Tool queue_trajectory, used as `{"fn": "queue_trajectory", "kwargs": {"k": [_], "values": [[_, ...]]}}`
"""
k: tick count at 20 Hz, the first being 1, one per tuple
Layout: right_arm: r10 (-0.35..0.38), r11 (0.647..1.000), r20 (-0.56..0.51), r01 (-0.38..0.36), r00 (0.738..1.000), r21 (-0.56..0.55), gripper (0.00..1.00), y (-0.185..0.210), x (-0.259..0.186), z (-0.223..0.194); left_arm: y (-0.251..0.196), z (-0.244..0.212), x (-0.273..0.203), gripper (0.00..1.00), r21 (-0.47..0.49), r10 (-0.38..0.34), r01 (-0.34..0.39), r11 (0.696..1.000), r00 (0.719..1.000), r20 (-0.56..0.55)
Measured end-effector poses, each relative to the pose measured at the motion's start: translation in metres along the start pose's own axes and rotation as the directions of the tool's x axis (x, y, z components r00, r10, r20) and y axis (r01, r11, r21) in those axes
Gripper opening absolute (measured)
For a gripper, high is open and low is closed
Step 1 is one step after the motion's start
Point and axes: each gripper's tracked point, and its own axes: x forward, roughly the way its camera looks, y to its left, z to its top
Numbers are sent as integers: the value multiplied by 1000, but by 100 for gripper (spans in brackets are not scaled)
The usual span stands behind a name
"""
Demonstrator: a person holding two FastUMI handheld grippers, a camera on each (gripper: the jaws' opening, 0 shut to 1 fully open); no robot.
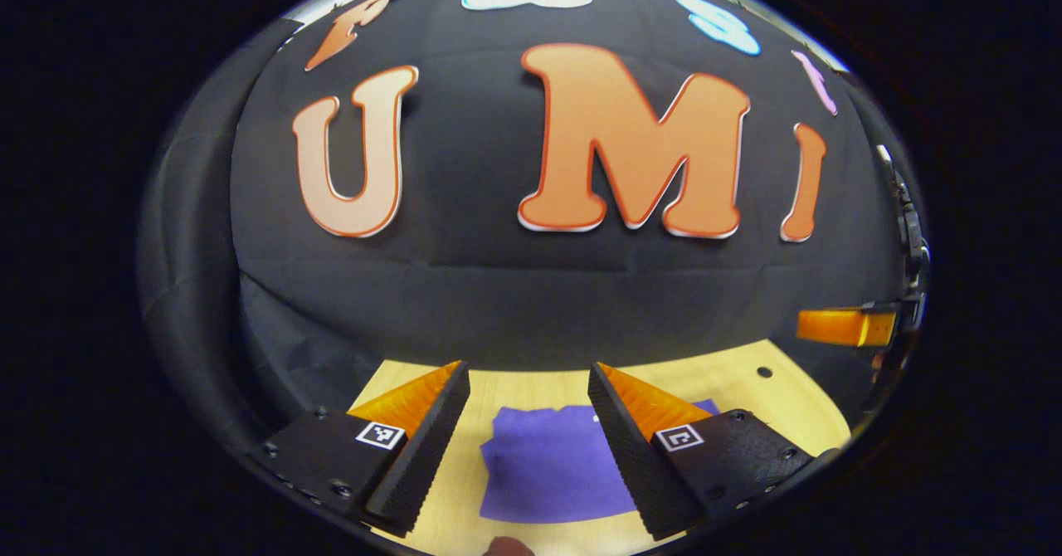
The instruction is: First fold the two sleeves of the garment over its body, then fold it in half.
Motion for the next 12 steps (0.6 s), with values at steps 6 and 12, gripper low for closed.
{"fn": "queue_trajectory", "kwargs": {"k": [6, 12], "values": [[23, 987, 215, 12, 976, -160, 97, 40, -49, 27, -31, 6, -59, 94, -50, -9, 17, 999, 990, 140], [67, 974, 339, 11, 939, -225, 97, 62, -82, 21, -41, 0, -90, 94, 2, 24, -25, 1000, 973, 231]]}}
